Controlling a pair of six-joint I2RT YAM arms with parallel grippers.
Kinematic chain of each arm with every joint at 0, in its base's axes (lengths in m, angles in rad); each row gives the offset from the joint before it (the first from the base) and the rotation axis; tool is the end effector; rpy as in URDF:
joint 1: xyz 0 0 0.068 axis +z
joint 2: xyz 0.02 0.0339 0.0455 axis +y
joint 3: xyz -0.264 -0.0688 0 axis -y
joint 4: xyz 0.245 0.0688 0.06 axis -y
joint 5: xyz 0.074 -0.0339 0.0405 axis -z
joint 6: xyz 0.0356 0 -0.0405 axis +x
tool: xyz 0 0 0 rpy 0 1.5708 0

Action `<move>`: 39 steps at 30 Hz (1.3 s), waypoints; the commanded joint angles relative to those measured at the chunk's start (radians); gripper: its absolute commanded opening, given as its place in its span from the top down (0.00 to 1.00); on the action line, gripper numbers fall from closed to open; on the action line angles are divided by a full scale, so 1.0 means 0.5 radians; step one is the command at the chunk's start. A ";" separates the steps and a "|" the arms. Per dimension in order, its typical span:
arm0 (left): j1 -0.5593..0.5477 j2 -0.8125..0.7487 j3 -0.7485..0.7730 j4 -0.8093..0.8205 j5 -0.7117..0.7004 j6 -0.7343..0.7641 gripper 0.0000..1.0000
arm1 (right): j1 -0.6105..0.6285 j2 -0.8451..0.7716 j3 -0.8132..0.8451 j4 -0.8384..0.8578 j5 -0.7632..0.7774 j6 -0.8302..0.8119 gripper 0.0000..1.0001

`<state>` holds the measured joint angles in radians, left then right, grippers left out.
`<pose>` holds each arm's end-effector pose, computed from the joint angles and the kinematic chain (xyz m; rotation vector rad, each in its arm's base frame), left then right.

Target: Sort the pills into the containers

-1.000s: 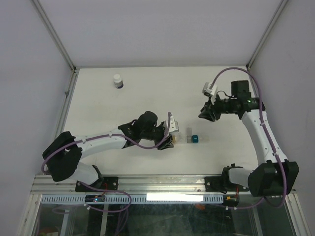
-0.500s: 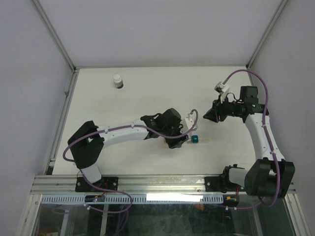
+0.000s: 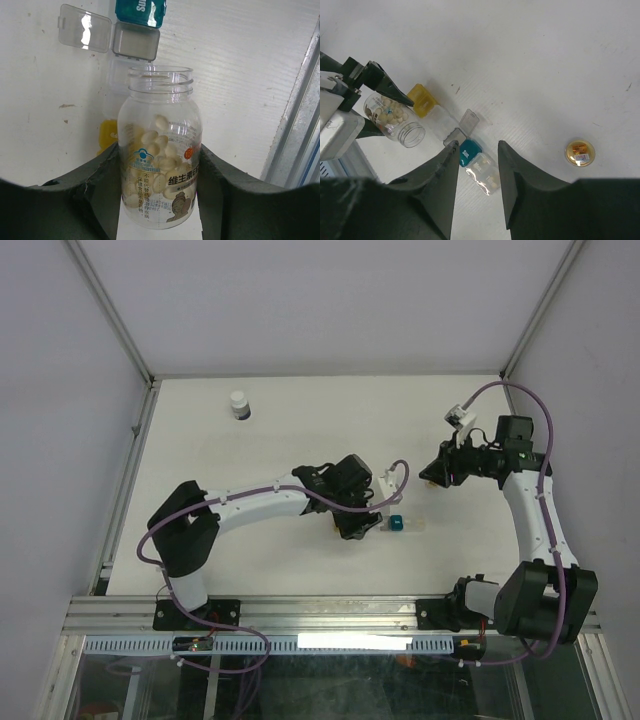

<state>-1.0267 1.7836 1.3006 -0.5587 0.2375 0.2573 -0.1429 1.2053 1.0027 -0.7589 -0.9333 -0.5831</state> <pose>0.1872 -0.3255 0.2171 1.6756 2.0964 -0.5693 0.2339 -0.0047 0.2915 -0.8027 2.0261 0.7733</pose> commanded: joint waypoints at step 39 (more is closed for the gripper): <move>-0.032 0.279 0.534 -0.431 -0.110 0.430 1.00 | -0.083 0.004 -0.019 0.045 -0.094 0.013 0.60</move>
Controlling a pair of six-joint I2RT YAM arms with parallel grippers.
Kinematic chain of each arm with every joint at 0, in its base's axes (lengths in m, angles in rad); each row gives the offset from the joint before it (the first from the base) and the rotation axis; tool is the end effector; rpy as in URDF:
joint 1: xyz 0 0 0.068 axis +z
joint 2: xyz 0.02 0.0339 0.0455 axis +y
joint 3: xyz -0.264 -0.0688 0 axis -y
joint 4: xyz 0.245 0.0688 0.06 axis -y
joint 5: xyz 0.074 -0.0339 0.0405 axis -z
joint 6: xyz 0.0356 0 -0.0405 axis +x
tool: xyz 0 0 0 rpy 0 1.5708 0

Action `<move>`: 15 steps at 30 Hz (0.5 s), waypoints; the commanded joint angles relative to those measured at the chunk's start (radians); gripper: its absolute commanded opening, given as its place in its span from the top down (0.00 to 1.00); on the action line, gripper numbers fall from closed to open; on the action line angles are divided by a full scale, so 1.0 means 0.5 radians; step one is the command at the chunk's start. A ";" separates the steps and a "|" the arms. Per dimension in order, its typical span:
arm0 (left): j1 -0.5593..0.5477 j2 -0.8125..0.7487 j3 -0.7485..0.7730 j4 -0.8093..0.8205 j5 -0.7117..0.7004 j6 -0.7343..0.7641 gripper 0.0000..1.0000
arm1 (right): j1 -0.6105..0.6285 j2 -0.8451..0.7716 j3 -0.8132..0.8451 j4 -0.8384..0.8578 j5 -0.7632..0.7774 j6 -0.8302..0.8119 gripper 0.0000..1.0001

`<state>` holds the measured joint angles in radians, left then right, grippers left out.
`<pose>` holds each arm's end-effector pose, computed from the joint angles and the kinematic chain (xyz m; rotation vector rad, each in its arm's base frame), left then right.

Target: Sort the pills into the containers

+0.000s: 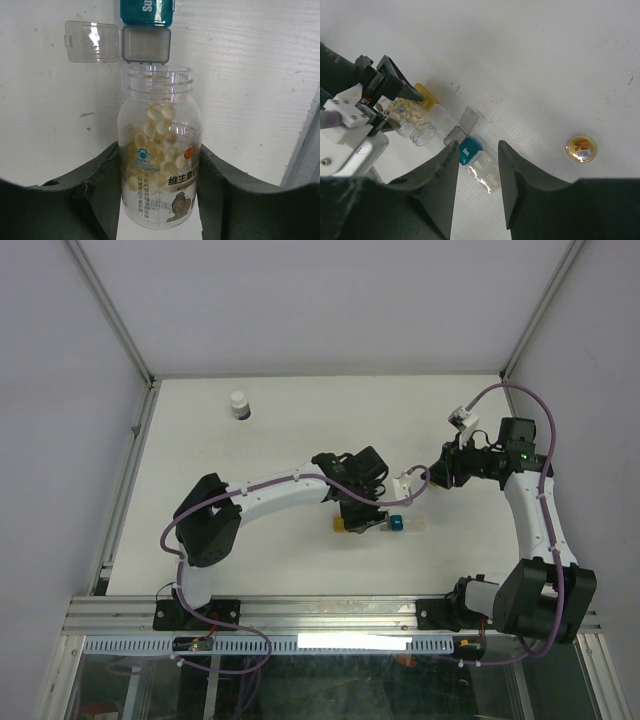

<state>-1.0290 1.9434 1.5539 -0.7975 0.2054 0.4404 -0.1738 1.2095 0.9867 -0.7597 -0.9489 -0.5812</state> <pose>0.2033 -0.3519 0.2209 1.9198 2.0413 -0.4342 0.2330 -0.0115 0.2860 -0.7635 2.0405 0.7874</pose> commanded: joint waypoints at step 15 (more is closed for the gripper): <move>-0.039 0.083 0.164 -0.078 -0.160 0.046 1.00 | -0.030 0.013 0.017 0.037 -0.064 0.005 0.60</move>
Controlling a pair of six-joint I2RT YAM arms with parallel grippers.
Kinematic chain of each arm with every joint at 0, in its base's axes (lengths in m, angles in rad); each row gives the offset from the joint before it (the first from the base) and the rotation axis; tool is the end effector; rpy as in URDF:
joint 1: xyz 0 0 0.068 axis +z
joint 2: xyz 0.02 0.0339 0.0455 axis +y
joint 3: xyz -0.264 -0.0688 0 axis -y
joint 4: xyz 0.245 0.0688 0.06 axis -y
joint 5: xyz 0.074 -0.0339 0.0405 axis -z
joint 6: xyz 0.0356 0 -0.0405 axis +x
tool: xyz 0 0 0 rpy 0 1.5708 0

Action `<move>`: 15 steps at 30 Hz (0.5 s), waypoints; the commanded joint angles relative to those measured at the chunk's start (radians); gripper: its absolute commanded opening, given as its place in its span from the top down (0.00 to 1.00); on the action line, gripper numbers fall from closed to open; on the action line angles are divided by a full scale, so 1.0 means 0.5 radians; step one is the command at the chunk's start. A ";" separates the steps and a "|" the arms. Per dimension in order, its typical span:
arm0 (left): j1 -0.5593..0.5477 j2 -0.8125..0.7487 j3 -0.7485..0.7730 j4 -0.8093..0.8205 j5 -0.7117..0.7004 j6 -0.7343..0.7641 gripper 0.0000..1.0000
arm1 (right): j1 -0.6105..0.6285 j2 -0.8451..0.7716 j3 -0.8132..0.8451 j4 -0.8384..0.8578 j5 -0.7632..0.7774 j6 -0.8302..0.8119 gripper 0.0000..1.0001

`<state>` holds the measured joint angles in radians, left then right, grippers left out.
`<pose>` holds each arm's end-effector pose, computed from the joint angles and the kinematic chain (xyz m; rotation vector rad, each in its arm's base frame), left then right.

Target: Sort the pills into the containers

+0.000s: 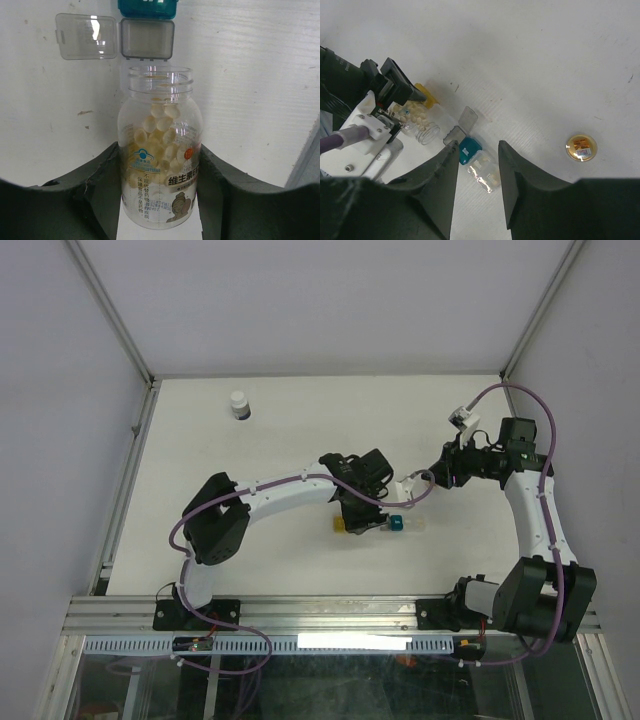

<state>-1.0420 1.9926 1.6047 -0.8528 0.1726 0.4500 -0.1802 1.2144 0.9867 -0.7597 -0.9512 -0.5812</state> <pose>0.2030 -0.3596 0.2141 1.9662 2.0670 -0.3746 0.2337 -0.0131 0.2850 -0.7553 2.0442 0.7895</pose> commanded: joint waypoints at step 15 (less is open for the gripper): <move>-0.018 0.083 0.189 -0.101 -0.147 -0.077 1.00 | -0.020 0.001 0.018 0.025 -0.077 -0.002 0.60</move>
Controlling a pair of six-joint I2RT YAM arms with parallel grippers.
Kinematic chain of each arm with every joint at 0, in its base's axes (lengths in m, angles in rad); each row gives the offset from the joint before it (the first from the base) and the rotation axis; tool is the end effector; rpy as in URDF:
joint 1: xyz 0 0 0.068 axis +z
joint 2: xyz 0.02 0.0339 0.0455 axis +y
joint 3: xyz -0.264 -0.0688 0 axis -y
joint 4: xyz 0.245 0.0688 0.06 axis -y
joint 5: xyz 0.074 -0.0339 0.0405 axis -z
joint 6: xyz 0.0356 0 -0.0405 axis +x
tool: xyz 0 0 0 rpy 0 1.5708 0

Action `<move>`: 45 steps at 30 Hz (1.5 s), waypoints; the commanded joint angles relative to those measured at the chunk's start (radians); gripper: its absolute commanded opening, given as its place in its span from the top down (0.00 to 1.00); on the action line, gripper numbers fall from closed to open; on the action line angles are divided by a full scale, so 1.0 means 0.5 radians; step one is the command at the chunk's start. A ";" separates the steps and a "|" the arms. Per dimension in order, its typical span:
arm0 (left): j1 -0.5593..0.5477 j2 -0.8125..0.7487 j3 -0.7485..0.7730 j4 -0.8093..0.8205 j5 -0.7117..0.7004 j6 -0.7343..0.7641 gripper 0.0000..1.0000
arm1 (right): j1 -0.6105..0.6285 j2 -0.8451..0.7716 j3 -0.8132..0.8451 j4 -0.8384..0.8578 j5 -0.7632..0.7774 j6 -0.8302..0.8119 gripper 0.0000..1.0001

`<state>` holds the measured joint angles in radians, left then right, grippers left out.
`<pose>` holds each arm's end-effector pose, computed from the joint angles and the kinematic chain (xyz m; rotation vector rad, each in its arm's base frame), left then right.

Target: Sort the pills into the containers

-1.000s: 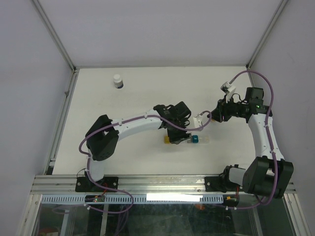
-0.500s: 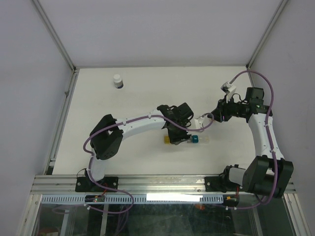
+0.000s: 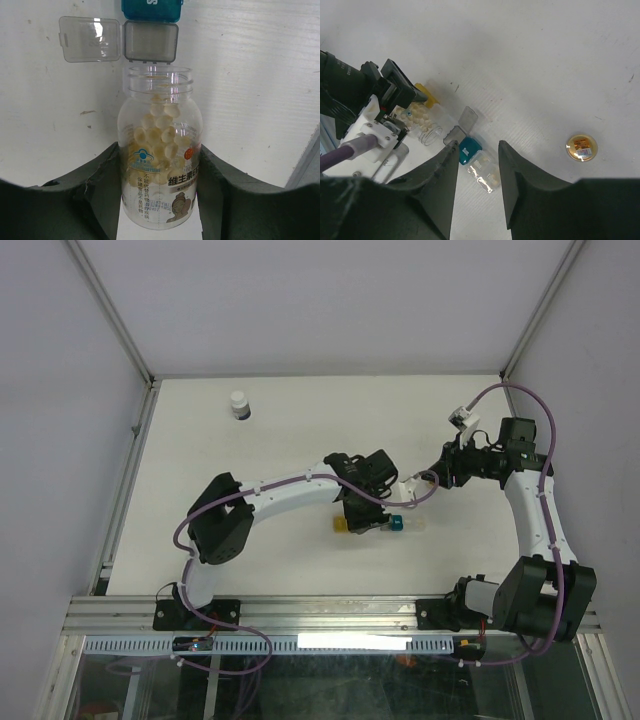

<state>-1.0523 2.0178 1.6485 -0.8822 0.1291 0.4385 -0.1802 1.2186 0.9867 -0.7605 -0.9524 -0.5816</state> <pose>0.2035 -0.3658 0.2153 1.9613 2.0809 -0.3153 0.2343 -0.0132 0.2841 -0.7542 2.0471 0.7940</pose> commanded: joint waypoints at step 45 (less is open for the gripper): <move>-0.041 0.092 0.265 -0.172 -0.142 -0.090 1.00 | -0.047 -0.006 0.014 0.012 -0.086 -0.009 0.59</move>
<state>-1.0611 2.0781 1.7180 -0.9600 0.0685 0.4030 -0.1925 1.2186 0.9867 -0.7643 -0.9596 -0.5827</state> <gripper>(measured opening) 0.510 0.407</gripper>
